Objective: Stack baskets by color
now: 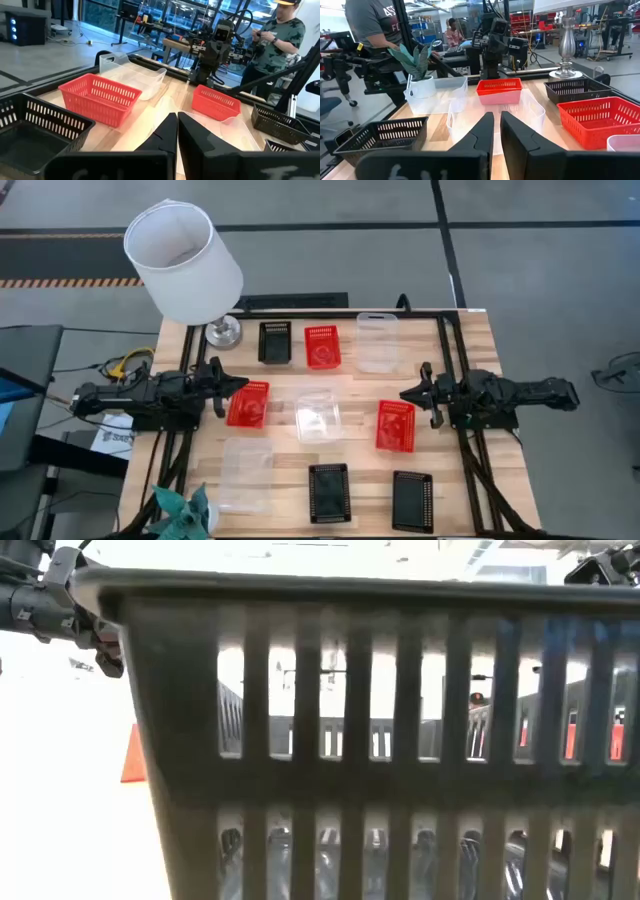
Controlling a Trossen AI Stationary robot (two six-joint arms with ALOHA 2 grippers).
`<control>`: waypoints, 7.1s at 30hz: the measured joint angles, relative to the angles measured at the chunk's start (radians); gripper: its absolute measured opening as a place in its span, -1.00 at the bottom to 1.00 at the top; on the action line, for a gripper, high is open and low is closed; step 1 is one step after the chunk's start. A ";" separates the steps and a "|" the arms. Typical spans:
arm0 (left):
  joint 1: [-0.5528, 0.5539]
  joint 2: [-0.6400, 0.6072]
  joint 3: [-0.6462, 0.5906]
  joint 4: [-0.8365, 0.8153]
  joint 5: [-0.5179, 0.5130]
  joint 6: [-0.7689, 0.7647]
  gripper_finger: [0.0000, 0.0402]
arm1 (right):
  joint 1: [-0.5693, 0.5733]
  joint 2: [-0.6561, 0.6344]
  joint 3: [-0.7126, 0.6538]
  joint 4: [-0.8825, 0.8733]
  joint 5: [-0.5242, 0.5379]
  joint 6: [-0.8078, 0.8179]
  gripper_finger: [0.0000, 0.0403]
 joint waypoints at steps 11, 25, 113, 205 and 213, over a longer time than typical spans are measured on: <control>0.000 0.000 0.000 0.000 0.000 0.000 -1.00 | 0.000 0.000 0.000 0.000 0.000 0.000 -0.71; 0.000 0.000 0.000 0.000 0.000 0.000 -1.00 | 0.000 0.000 0.000 0.000 0.000 0.000 -0.71; 0.001 0.149 0.137 0.465 -0.098 -0.517 0.09 | -0.053 0.241 0.428 0.259 0.371 0.375 -0.08; 0.002 0.789 1.110 -1.000 -0.085 -0.749 0.30 | -0.001 1.650 1.342 -0.833 0.214 1.050 -0.99; 0.002 0.789 1.110 -0.994 -0.108 -0.751 0.30 | -0.284 1.415 1.343 -1.049 0.418 1.026 -0.99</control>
